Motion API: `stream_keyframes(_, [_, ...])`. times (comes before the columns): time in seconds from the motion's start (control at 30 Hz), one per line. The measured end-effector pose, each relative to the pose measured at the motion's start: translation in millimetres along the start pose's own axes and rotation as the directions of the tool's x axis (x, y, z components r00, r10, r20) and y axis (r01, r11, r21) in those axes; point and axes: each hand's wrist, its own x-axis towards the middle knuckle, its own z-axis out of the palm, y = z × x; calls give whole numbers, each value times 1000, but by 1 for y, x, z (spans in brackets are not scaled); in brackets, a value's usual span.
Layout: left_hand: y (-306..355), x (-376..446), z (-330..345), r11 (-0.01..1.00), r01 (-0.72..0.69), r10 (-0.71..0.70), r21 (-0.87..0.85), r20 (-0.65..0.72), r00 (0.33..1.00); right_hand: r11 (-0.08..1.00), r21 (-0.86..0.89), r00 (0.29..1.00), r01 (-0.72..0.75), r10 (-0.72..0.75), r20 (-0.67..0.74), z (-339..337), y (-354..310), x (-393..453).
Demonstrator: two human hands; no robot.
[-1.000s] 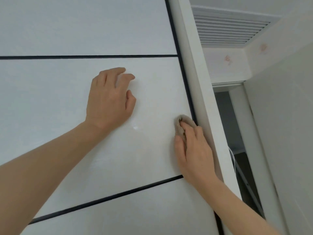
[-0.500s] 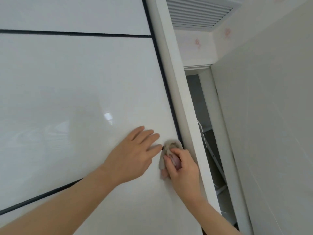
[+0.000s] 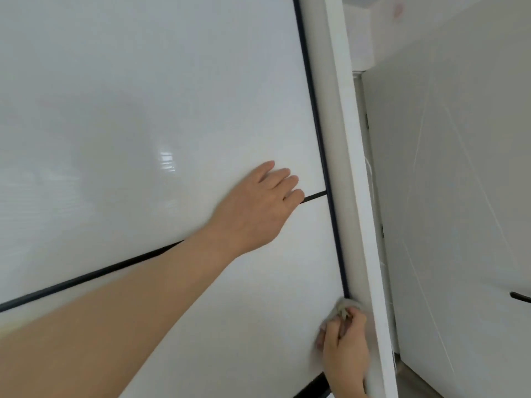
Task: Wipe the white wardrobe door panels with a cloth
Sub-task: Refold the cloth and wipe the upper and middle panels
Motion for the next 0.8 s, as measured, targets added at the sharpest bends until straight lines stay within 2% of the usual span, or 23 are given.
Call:
stream_keyframes(0.03, [1, 0, -3, 1000, 3, -3, -7, 3, 1000, 993, 114, 995, 6, -16, 95, -3, -27, 15])
stream_keyframes(0.07, [2, 1, -5, 1000, 10, -10, -15, -1, 1000, 981, 181, 986, 72, -98, 138, -4, -60, 34])
stream_keyframes(0.17, [-1, 6, -24, 989, 38, -38, -145, 1, 999, 931, 260, 954, 255, -287, 91, 1, -159, 69])
stream_keyframes(0.23, [-13, 5, -40, 971, 47, -47, -235, 4, 999, 914, 264, 942, 309, -332, 50, 8, -171, 64])
stream_keyframes(0.3, [-33, -7, -55, 983, -27, 22, -180, -28, 999, 944, 198, 962, 263, -271, 15, 12, -127, 36])
stream_keyframes(0.4, [-56, -47, -70, 995, -79, 78, -61, -19, 997, 998, 56, 998, 27, -30, 48, 13, -19, -34])
stream_keyframes(0.47, [-66, -78, -72, 997, -73, 73, -25, 32, 997, 995, -47, 990, -86, 90, 105, 13, 17, -69])
stream_keyframes(0.5, [-67, -85, -70, 997, -73, 74, -19, 41, 996, 993, -77, 990, -84, 92, 106, 11, 18, -69])
stream_keyframes(0.53, [-69, -92, -70, 997, -80, 81, -10, 47, 996, 994, -102, 994, -50, 59, 95, 11, 7, -65])
stream_keyframes(0.6, [-72, -99, -67, 996, -86, 86, -6, 56, 995, 999, -13, 993, 51, -50, 107, 12, -40, -51])
stream_keyframes(0.67, [-73, -100, -64, 997, -74, 74, 13, 30, 997, 966, 98, 963, 237, -247, 111, 17, -107, -27])
stream_keyframes(0.73, [-71, -99, -59, 998, -65, 65, 23, 4, 998, 917, 143, 922, 373, -383, 53, 26, -174, -1])
stream_keyframes(0.8, [-70, -99, -56, 997, -63, 63, 42, -9, 998, 883, 202, 903, 425, -429, -22, 36, -211, 13])
